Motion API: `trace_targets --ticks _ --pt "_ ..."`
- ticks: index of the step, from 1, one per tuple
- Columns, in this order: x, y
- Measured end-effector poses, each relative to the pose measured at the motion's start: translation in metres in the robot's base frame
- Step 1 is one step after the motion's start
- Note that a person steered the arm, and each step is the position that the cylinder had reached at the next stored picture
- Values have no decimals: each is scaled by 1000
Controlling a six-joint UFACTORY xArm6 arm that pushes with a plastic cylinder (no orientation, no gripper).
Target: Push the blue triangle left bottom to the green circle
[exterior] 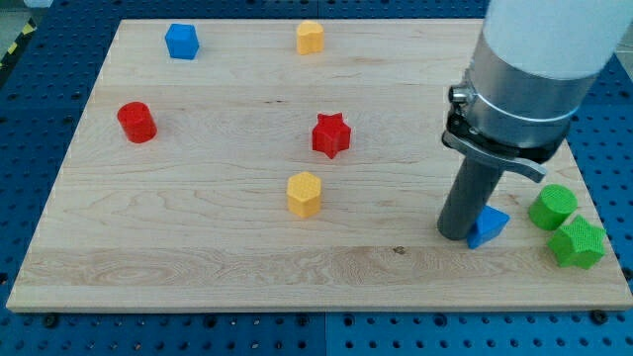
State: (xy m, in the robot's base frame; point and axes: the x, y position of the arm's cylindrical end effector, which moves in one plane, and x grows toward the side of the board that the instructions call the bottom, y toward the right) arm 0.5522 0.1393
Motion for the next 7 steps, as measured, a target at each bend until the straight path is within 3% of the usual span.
trace_targets --ticks 2,4,7 --pt "0 14" --pt "-34 13" --pt "-33 14"
